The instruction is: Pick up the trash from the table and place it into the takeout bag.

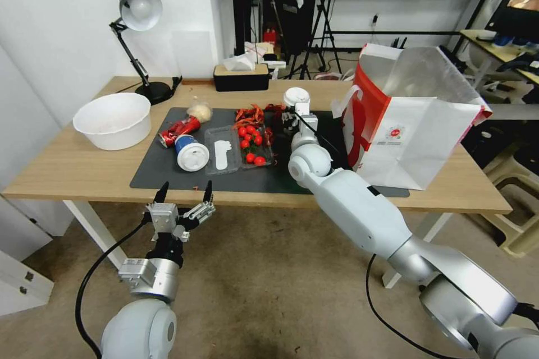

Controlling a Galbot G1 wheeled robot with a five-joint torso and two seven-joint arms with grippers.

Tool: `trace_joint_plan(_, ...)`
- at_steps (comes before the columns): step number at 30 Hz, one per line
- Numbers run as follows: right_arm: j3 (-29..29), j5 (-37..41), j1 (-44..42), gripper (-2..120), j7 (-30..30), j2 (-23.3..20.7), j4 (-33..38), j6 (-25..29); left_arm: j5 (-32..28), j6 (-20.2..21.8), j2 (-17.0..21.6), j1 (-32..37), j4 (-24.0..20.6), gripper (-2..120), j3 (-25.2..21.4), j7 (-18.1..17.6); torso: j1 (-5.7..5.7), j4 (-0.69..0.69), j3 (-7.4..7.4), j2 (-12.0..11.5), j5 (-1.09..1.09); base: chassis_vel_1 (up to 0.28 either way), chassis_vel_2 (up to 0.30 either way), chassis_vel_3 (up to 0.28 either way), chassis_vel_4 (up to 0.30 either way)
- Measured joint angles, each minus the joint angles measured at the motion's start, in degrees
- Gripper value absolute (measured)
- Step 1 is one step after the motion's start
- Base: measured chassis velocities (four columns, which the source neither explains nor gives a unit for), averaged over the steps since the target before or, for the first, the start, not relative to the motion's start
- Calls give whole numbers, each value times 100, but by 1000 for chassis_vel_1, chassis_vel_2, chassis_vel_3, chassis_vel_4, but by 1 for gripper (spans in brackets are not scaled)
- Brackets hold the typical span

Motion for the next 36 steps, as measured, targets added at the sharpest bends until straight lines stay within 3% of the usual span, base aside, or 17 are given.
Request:
trace_joint_plan(8, -14, 123, 17, 14, -104, -141, 472, 133, 10, -12, -9, -23, 24, 100, 1, 0, 0, 0, 0, 0, 0, 0, 0, 0, 0)
trace_joint_plan(11, -41, 307, 127, 5, -68, -261, 989, 16, 11, -12, -4, -31, 26, 100, -1, 0, 0, 1, 0, 0, 0, 0, 0, 0, 0)
trace_joint_plan(16, -43, 610, 406, 0, 98, -379, 1548, -227, 13, -12, -5, -32, 28, 100, -2, -2, 0, 1, 0, 0, 0, 0, 0, 0, 0)
trace_joint_plan(23, 293, 1428, 1175, 0, 1043, -807, 2748, -1253, 19, -10, -3, -19, -26, 100, -2, -3, -1, 0, 0, 0, 0, 0, 0, 0, 0)
trace_joint_plan(28, 564, 1940, 1496, 0, 1593, -1063, 3141, -1750, 34, -8, 0, -16, -40, 100, 13, -3, 0, 0, 0, 0, 1, 0, 0, 0, 0)
trace_joint_plan(33, 1016, 2990, 1969, 0, 2344, -1711, 3455, -2440, 72, -12, 0, -8, -58, 100, 75, 12, 0, 2, 0, 0, -1, 0, 0, 0, 0)
trace_joint_plan(36, 1414, 4098, 2021, 0, 2985, -2334, 3568, -2792, 106, -17, 26, 1, -107, 100, 127, 37, 0, 0, 0, 0, 4, 0, 0, 0, 0)
